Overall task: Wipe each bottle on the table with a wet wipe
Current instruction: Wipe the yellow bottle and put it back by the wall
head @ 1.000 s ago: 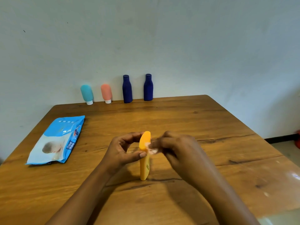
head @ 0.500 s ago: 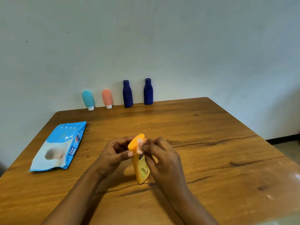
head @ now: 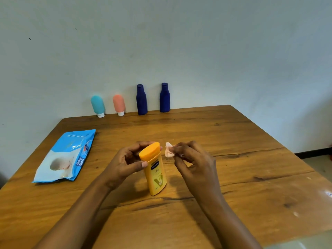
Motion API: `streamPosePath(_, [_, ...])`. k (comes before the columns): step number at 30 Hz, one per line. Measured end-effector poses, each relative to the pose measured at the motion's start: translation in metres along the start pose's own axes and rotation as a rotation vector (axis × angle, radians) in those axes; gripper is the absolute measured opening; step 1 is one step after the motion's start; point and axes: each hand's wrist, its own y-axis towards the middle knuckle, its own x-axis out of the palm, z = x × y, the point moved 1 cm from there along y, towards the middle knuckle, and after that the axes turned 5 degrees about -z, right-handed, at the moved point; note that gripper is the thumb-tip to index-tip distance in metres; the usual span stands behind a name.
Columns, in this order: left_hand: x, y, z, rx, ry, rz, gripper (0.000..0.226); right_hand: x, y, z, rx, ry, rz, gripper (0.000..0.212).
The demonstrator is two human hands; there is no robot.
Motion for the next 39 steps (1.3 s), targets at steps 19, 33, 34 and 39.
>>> streamPosePath(19, [0.033, 0.024, -0.028, -0.111, 0.014, 0.296, 0.026, -0.005, 0.003, 0.068, 0.494, 0.629, 0.081, 0.018])
streamPosePath(33, [-0.008, 0.291, -0.046, -0.066, 0.09, 0.524, 0.019, -0.004, 0.065, 0.204, 0.728, 0.838, 0.126, 0.014])
streamPosePath(34, [-0.009, 0.307, -0.052, -0.065, 0.096, 0.528, 0.018, -0.004, 0.071, 0.211, 0.724, 0.836, 0.115, 0.015])
streamPosePath(39, [-0.009, 0.362, -0.086, -0.062, 0.18, 0.564, 0.021, -0.005, 0.101, 0.251, 0.748, 0.82, 0.114, 0.017])
